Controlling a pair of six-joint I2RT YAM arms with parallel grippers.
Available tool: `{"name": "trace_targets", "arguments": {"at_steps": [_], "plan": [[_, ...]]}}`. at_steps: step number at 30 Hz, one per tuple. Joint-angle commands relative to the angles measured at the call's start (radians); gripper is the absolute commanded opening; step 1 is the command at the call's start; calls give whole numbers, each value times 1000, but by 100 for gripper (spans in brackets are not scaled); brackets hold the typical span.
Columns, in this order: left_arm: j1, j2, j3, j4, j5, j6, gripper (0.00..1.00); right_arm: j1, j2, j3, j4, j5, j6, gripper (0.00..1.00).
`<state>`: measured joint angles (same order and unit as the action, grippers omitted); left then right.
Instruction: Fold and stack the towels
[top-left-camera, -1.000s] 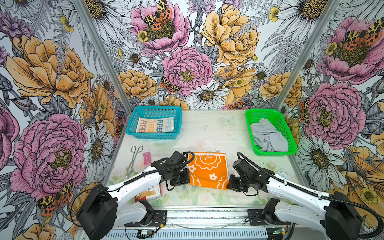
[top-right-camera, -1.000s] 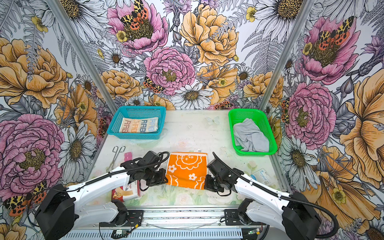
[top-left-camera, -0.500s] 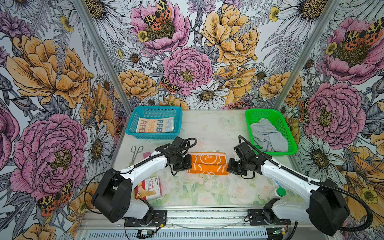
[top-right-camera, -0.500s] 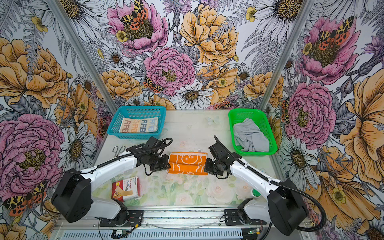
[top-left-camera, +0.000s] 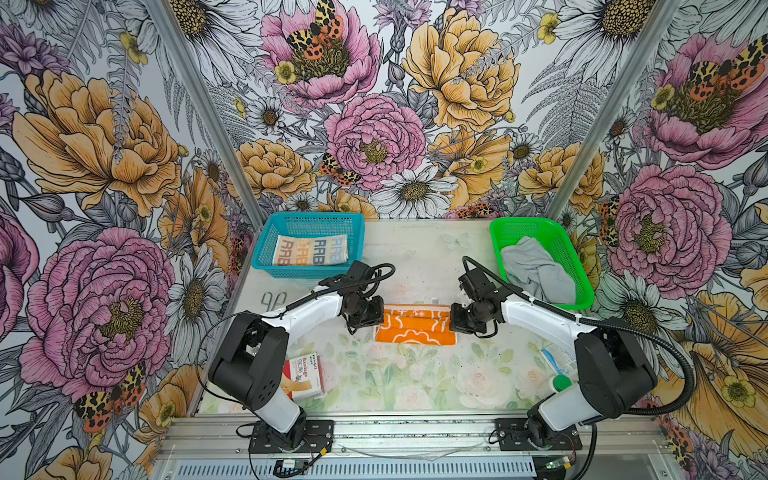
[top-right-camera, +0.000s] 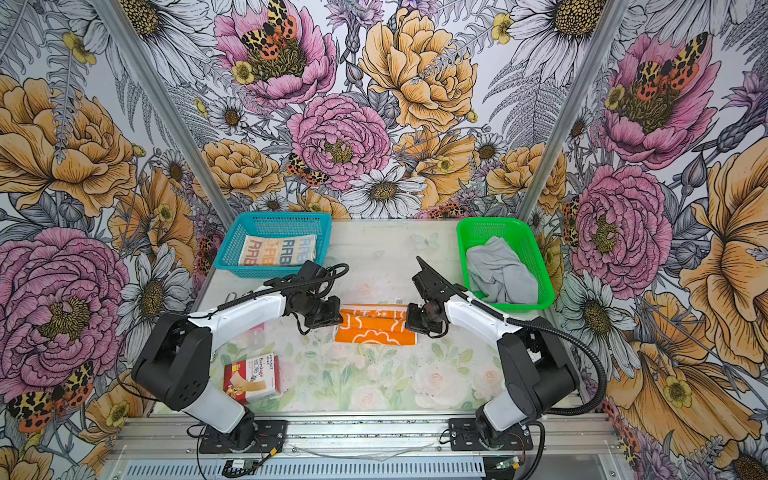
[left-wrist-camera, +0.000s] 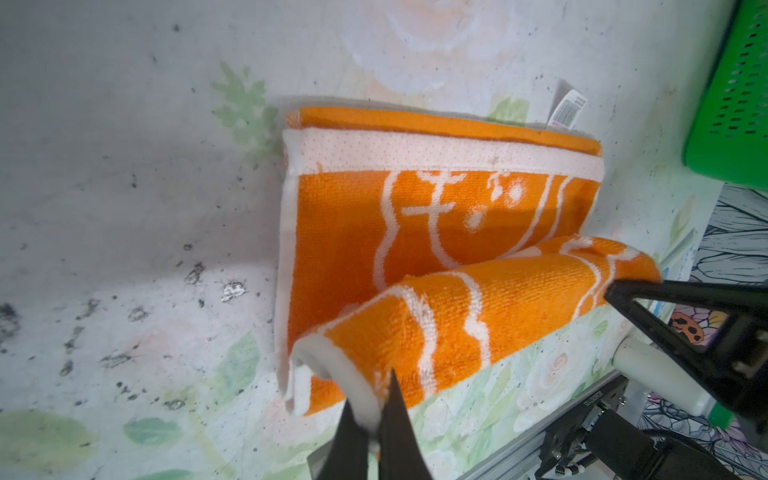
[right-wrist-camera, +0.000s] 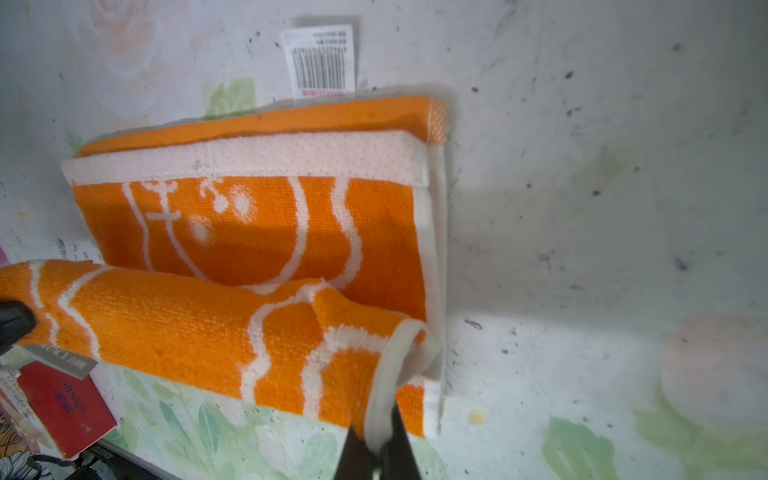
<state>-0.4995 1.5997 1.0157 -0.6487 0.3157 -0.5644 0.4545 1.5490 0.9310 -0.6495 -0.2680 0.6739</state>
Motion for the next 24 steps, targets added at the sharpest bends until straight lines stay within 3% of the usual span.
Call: {"name": "trace_targets", "arguments": {"at_steps": [1, 5, 7, 11, 13, 17, 24], "plan": [[16, 0, 10, 21, -14, 27, 0, -13, 31, 34, 19, 3, -38, 0], [27, -4, -5, 41, -14, 18, 0, -26, 66, 63, 26, -4, -57, 0], [35, -3, -3, 54, -13, 9, 9, -39, 89, 90, 27, -13, -71, 3], [53, 7, 9, 110, 10, -30, 21, -68, 149, 161, 26, -49, -100, 25], [59, 24, 31, 134, 26, -52, 35, -80, 177, 194, 23, -56, -111, 34], [61, 68, 110, 164, 26, -62, 47, -98, 201, 237, 24, -68, -111, 35], [77, 101, 208, 167, -43, 22, 53, -100, 148, 225, 24, -48, -116, 30]]}}
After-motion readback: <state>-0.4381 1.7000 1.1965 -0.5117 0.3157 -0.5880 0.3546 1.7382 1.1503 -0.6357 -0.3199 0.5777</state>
